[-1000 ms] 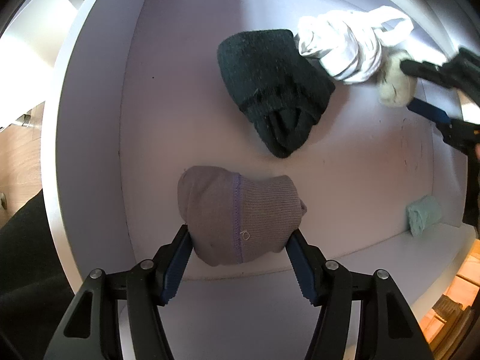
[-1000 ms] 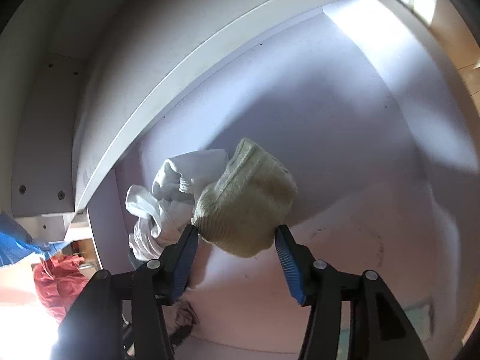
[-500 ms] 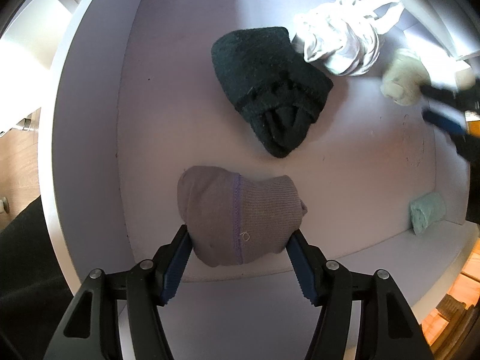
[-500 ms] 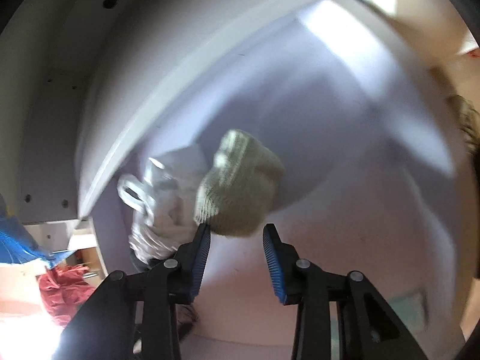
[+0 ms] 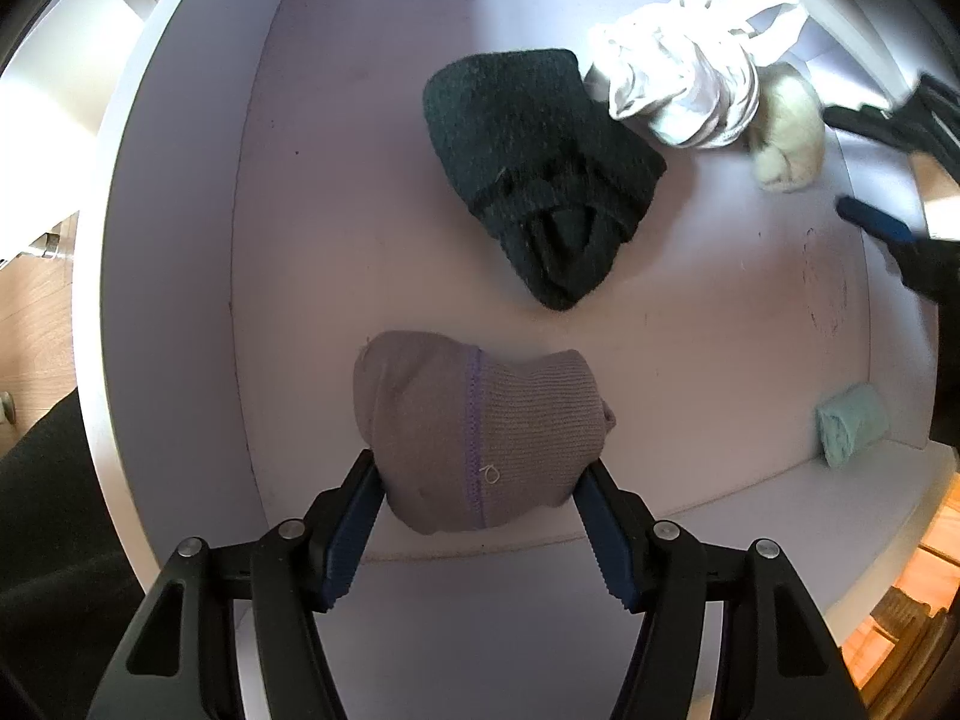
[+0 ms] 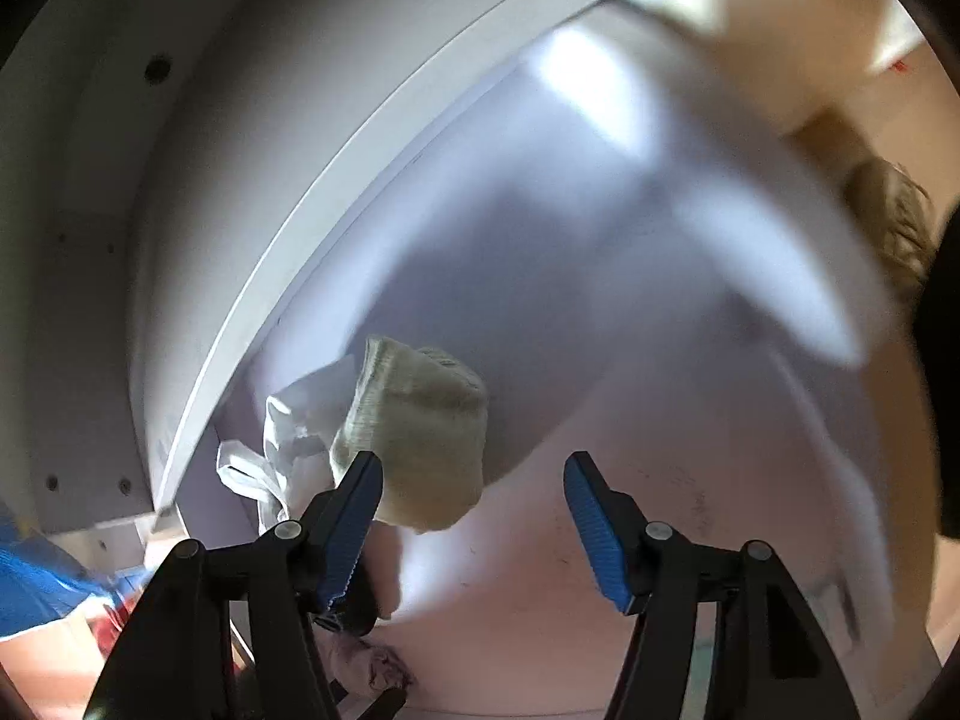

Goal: Organize soft objects

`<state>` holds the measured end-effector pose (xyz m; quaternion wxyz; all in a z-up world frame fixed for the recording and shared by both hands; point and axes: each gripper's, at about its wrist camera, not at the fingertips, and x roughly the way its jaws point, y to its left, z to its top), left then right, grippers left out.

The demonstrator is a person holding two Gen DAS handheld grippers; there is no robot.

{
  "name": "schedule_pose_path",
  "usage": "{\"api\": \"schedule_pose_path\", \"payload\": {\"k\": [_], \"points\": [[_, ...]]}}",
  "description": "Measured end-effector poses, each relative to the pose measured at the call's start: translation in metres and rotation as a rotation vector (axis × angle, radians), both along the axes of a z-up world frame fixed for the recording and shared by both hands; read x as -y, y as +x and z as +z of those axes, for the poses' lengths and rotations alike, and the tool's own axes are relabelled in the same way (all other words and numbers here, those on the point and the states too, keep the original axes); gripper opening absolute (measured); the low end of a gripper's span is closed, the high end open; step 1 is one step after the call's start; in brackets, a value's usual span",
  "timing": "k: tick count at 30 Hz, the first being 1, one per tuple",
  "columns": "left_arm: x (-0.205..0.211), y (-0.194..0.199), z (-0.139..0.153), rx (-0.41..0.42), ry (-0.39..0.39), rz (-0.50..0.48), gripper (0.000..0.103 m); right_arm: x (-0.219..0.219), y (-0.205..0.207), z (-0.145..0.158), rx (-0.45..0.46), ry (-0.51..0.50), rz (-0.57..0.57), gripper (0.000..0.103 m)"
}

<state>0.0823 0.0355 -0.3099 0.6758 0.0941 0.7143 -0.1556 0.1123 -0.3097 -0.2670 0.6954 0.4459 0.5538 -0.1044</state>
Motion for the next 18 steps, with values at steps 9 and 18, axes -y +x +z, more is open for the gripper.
{"api": "schedule_pose_path", "payload": {"k": [9,18], "points": [[0.004,-0.001,-0.006,-0.012,0.01,-0.02,0.065,-0.024,0.04,-0.014,0.04,0.047,0.03,0.068],[0.01,0.004,-0.01,-0.005,0.013,-0.028,0.065,-0.038,0.052,-0.009,-0.028,-0.013,0.164,0.057]]}}
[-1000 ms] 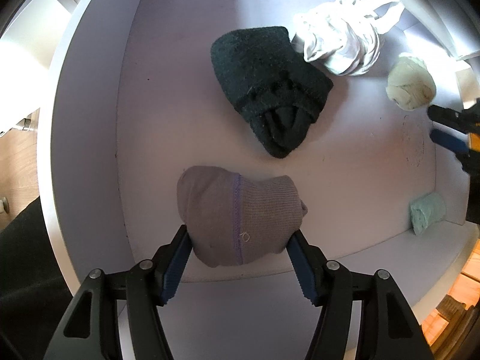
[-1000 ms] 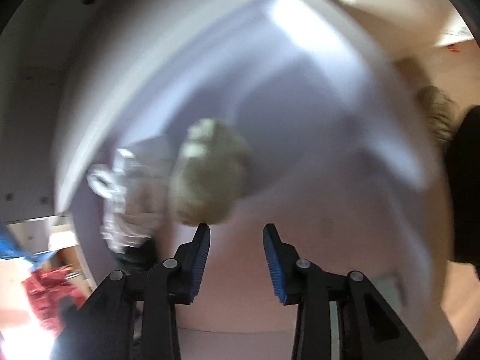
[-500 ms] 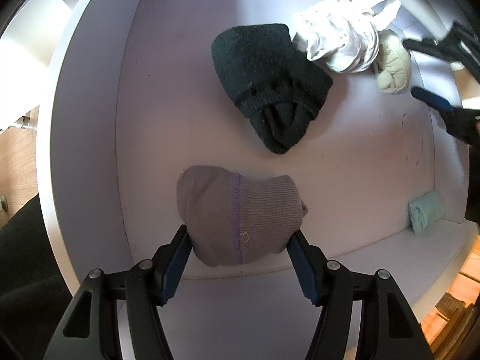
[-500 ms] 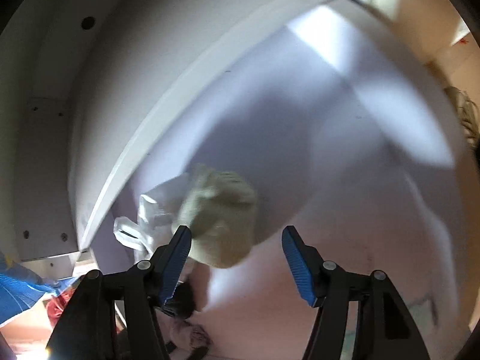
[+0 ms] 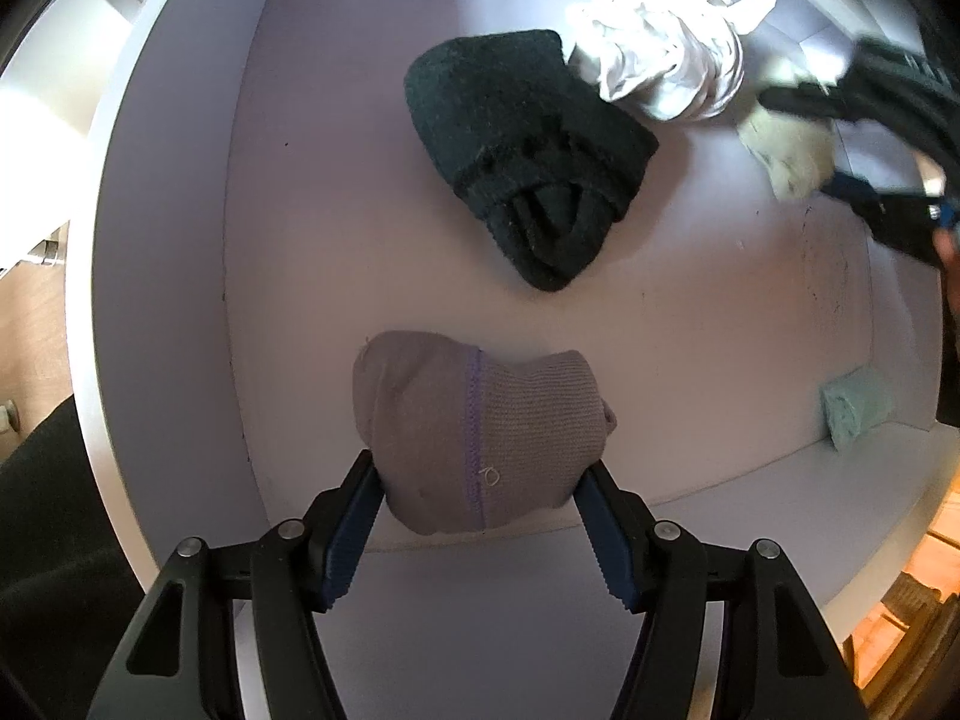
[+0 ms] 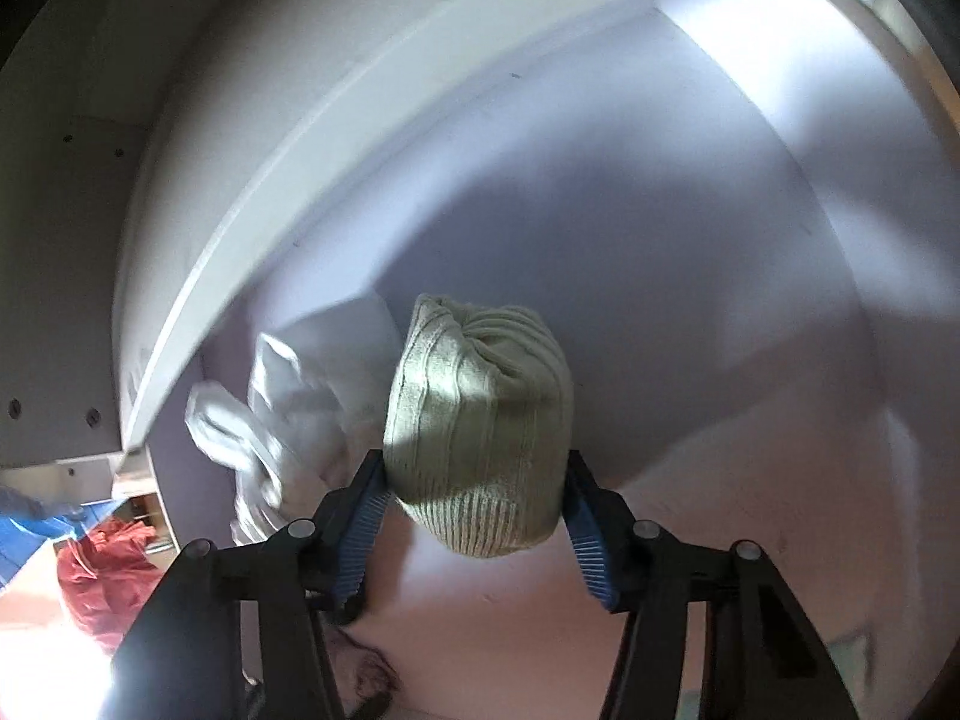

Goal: Organize soft objects

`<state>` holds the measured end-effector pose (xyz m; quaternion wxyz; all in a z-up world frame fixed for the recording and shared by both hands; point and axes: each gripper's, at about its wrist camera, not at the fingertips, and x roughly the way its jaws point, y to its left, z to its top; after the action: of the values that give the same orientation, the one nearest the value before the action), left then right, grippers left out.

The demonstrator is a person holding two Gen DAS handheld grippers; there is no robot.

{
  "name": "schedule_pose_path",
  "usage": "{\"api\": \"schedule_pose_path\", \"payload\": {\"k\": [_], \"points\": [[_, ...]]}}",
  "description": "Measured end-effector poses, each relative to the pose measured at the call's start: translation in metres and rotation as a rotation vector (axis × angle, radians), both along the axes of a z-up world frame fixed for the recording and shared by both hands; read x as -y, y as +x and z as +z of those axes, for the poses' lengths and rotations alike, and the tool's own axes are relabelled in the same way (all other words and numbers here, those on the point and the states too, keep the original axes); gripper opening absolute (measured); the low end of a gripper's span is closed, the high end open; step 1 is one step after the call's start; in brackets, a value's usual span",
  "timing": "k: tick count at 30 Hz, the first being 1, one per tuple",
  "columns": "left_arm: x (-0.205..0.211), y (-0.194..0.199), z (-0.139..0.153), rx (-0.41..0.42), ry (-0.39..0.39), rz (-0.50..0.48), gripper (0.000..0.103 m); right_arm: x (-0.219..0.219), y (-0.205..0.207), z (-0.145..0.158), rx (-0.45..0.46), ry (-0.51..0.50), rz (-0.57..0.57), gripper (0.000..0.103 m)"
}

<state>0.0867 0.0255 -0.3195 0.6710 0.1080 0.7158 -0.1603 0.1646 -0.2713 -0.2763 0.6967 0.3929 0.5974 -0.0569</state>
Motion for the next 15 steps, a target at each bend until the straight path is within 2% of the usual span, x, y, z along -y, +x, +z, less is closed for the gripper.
{"api": "schedule_pose_path", "payload": {"k": [5,11,15], "points": [[0.003,0.002,0.002,0.018,-0.01,0.0,0.064,0.013,-0.022,0.004,-0.072,0.019,-0.027,0.057],[0.002,0.007,0.025,0.073,-0.069,0.017,0.063,0.021,-0.036,0.015,-0.173,-0.041,0.004,0.057],[-0.001,0.01,0.047,0.122,-0.114,0.048,0.063,0.024,-0.041,0.016,-0.195,-0.029,-0.004,0.057]]}}
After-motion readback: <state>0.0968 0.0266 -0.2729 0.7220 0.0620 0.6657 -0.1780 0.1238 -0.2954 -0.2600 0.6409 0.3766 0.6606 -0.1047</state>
